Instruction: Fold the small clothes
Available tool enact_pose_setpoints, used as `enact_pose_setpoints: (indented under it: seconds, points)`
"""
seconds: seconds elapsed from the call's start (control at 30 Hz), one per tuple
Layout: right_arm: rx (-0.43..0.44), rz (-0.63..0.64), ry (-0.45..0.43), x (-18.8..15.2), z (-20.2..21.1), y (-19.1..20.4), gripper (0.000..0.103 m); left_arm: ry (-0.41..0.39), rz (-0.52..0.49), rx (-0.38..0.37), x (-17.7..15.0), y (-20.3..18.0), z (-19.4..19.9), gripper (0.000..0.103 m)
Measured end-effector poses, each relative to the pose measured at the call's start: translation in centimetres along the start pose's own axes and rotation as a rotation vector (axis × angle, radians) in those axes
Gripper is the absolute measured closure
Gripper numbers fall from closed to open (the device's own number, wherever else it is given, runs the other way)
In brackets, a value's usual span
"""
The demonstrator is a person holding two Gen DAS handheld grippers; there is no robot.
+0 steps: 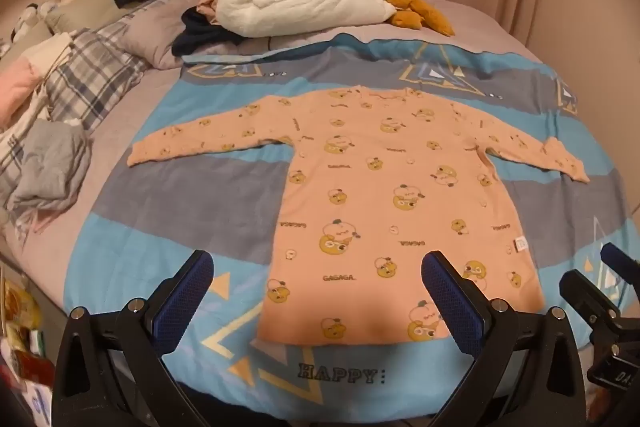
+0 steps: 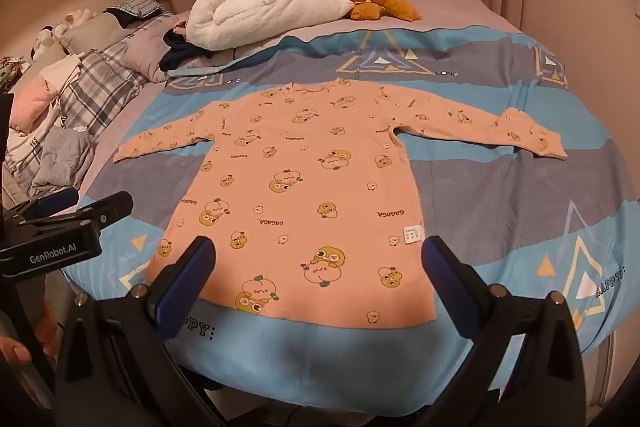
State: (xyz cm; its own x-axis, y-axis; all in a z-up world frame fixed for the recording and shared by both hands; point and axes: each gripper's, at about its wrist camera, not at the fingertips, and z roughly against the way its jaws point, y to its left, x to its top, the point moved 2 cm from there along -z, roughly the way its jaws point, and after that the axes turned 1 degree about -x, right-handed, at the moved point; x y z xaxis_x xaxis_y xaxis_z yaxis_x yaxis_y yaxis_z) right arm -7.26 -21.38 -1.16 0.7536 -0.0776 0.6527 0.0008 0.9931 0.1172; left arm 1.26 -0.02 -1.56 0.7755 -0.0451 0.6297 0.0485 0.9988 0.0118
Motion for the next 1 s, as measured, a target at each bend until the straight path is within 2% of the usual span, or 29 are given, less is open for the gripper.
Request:
enact_pose_setpoints:
  seconds: [0.13, 0.3, 1.0]
  points:
    - [-0.011, 0.008, -0.006, 0.07, -0.02, 0.07, 0.000, 0.023, 0.004, -0.031, -0.14, -0.13, -0.22, 0.000]
    - [-0.015, 0.012, -0.009, 0.14, 0.01, 0.16, 0.000, 0.047, 0.016, -0.018, -0.02, -0.01, -0.65, 0.000]
    - [-0.022, 0.042, -0.009, 0.47, -0.10, 0.71, 0.000, 0.030, 0.016, -0.024, 0.21, 0.52, -0.41, 0.000]
